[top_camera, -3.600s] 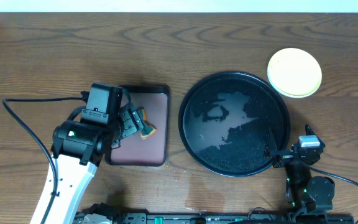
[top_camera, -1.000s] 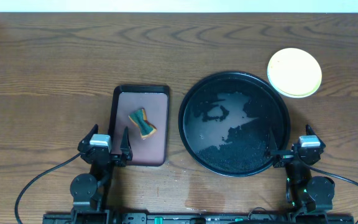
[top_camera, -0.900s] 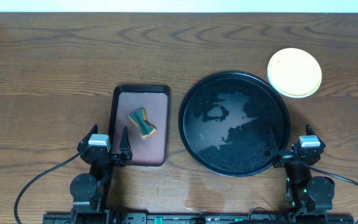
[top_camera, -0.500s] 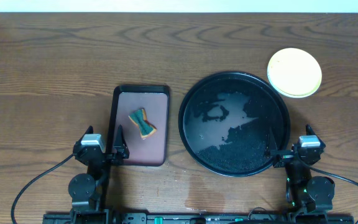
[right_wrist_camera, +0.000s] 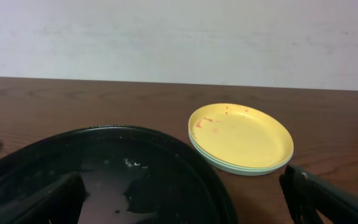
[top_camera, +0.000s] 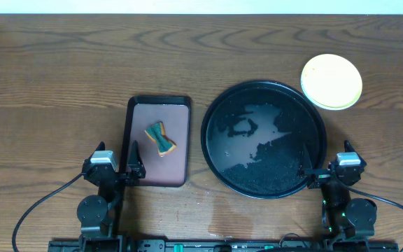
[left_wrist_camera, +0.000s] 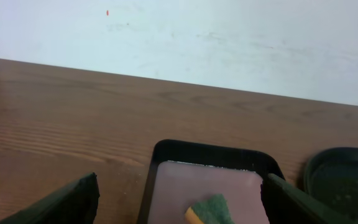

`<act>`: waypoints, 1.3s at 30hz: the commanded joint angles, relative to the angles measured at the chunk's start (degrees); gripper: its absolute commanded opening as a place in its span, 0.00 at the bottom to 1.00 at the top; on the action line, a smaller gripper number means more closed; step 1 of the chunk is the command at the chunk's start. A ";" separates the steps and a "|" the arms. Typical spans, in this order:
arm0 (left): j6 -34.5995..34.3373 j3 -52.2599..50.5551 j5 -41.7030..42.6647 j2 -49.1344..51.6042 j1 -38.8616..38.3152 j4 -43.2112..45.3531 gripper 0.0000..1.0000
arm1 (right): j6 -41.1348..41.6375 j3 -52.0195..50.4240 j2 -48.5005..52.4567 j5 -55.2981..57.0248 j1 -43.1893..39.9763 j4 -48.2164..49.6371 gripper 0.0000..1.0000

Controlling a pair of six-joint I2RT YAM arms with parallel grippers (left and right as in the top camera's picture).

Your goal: Clean dirty plates on tray and stack at the side

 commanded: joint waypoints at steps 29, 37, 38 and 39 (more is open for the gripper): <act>0.55 -0.76 0.20 -0.42 0.28 -2.40 0.84 | -0.46 0.00 -0.37 0.52 0.31 -0.39 0.99; 5.55 -0.76 1.51 -0.42 0.28 -2.38 0.84 | -0.46 0.00 -0.37 0.52 0.31 -0.39 0.99; 5.55 -0.76 1.36 -0.42 0.28 -2.40 0.84 | -0.46 0.00 -0.37 0.52 0.31 -0.39 0.99; 5.55 -0.76 1.18 -0.42 0.28 -2.38 0.84 | -0.46 0.00 -0.37 0.52 0.31 -0.39 0.99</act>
